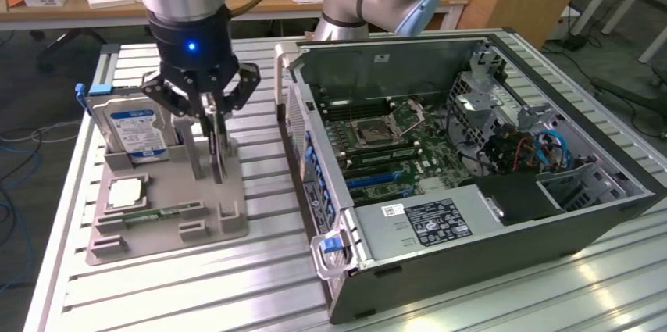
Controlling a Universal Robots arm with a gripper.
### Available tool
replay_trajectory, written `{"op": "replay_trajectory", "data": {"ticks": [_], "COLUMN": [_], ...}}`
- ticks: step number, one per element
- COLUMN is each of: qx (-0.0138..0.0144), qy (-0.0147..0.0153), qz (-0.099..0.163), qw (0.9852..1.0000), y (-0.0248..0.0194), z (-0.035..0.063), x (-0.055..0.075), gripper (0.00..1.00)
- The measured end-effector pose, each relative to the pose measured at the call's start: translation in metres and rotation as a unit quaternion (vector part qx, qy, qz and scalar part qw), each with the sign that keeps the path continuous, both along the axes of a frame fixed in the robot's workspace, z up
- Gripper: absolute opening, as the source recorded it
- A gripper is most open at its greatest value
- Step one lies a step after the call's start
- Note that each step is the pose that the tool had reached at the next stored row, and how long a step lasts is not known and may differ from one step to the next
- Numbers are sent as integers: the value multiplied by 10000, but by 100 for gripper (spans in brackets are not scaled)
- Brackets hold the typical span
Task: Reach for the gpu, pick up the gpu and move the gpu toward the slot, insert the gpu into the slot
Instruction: 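Pick up the gpu and move the gpu toward the slot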
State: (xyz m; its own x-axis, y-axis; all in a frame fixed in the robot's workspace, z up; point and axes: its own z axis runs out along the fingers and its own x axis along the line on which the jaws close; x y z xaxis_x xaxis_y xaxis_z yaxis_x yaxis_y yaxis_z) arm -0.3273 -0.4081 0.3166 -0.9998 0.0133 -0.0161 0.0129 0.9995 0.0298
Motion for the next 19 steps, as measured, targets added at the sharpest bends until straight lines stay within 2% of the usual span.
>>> {"op": "replay_trajectory", "data": {"ticks": [8, 19], "qx": [-1, 0], "qy": [0, 0], "qz": [0, 0], "qw": [10000, 10000], "y": [0, 1], "z": [171, 668], "x": [0, 0], "gripper": [26, 26]}}
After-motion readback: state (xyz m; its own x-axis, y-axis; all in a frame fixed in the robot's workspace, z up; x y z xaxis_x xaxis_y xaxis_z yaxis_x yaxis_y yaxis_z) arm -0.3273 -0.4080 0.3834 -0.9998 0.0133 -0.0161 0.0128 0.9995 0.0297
